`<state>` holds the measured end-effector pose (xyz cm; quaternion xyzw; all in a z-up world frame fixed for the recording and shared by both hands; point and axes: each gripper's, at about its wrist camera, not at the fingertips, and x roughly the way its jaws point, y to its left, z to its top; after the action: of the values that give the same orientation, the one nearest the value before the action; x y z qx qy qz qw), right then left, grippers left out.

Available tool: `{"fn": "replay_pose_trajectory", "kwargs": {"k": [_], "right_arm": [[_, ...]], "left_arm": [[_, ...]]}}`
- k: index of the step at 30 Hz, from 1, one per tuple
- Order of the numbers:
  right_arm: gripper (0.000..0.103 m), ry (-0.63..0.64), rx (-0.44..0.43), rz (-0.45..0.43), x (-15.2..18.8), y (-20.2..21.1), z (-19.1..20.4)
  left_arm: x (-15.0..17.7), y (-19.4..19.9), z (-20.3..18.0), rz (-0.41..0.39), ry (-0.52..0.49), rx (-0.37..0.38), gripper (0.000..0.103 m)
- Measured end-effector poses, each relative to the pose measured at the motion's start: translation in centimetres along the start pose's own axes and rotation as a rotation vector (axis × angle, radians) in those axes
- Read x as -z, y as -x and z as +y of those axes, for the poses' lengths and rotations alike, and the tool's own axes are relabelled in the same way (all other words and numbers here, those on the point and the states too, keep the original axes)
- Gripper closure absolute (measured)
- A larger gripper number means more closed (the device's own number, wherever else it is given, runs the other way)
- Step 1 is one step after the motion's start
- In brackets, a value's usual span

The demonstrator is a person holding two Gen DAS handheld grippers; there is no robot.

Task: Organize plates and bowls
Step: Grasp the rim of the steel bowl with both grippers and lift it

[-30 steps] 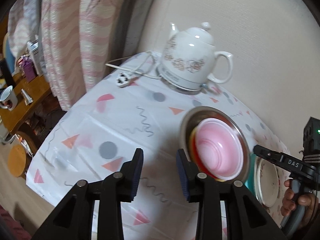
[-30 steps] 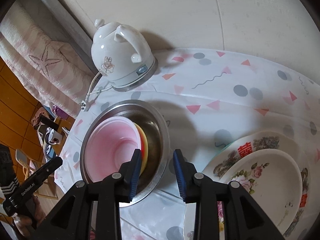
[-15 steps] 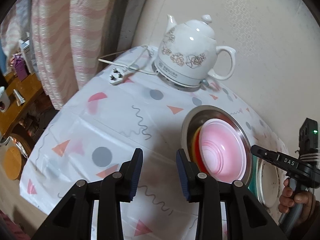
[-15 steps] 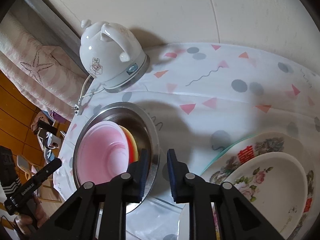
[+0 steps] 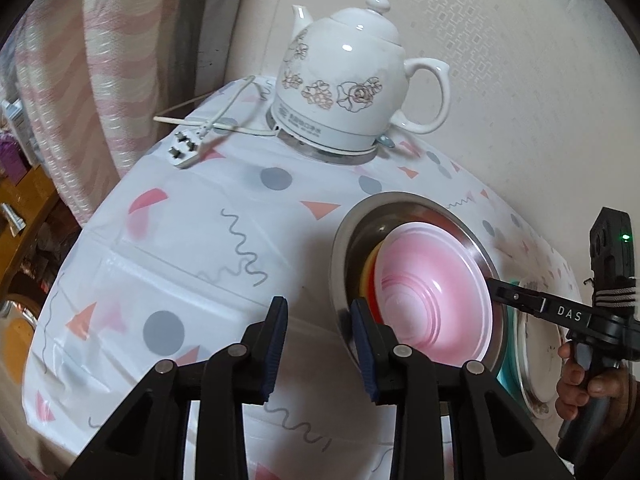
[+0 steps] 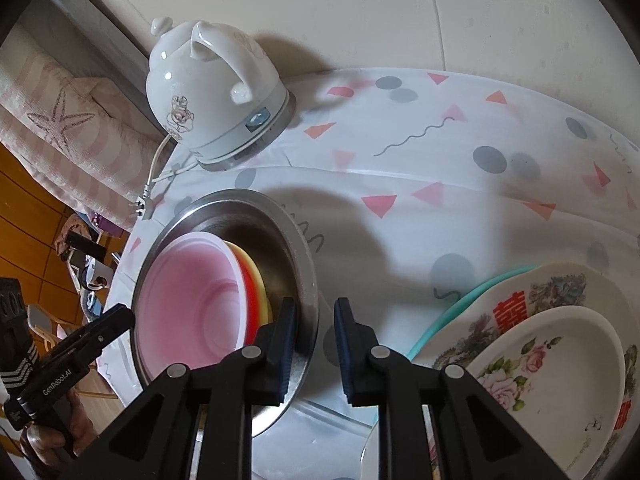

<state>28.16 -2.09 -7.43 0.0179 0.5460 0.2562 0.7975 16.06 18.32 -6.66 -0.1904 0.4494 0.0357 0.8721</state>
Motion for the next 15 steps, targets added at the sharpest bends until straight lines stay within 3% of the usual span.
{"fn": "replay_pose_trajectory", "kwargs": {"k": [15], "right_arm": [[0.084, 0.035, 0.018, 0.033, -0.1, -1.0, 0.5]], "left_arm": [[0.3, -2.0, -1.1, 0.044, -0.028, 0.024, 0.079]]}}
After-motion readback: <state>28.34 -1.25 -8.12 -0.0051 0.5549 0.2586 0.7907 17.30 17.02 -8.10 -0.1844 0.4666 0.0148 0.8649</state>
